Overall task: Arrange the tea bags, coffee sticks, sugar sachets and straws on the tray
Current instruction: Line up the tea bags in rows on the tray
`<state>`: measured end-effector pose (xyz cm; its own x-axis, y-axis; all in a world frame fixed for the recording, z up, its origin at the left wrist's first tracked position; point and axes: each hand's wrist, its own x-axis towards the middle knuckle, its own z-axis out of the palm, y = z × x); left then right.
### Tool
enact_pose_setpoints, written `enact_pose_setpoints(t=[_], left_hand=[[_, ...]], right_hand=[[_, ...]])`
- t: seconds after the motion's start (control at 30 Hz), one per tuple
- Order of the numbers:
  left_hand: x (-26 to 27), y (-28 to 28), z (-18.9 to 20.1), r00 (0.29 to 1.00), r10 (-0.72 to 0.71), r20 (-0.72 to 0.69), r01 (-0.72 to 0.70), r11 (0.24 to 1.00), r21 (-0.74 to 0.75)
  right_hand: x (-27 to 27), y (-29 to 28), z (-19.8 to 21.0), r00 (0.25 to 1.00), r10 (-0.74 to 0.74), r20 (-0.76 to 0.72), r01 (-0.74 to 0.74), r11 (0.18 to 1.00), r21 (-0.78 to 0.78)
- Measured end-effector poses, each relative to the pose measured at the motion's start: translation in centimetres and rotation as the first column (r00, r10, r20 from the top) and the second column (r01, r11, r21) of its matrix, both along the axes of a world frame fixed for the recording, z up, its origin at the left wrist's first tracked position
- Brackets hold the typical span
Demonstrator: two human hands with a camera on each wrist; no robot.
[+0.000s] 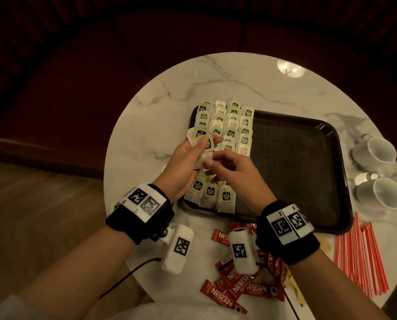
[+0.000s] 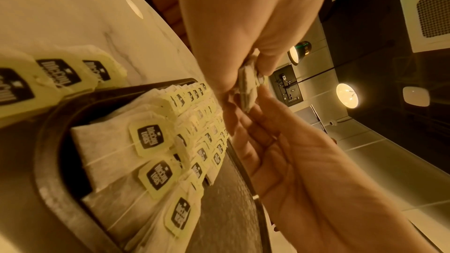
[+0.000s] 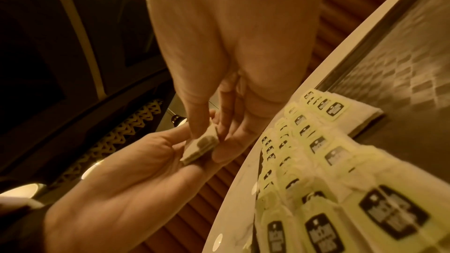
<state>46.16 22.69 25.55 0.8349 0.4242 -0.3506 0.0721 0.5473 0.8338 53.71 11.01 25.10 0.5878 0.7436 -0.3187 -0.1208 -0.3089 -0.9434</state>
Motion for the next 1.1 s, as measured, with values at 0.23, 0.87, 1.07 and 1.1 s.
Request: enact_pose_setpoints(t=[0.23, 0.87, 1.07, 1.1], left_hand=[[0.0, 0.2, -0.3, 0.999, 0.052, 0.001, -0.052, 0.996, -0.076], [-0.6, 1.3, -0.7, 0.992, 0.102, -0.079, -0.112, 0.984, -0.14], [-1.1, 1.1, -1.1, 0.99, 0.067, -0.126, -0.078, 0.994, -0.081], [-1.2, 1.1, -1.1, 0.988, 0.068, -0.136, -0.079, 0.994, -0.073]], right_hand=[[0.0, 0.0, 0.4, 0.999, -0.041, 0.026, 0.04, 0.999, 0.034], [4.8, -5.2, -3.9, 0.896, -0.444, 0.007, 0.441, 0.888, -0.129], [5.0, -5.1, -5.8, 0.907, -0.4, 0.132, 0.421, 0.85, -0.319], [5.0, -5.1, -6.0, 0.907, -0.397, 0.142, 0.421, 0.842, -0.337]])
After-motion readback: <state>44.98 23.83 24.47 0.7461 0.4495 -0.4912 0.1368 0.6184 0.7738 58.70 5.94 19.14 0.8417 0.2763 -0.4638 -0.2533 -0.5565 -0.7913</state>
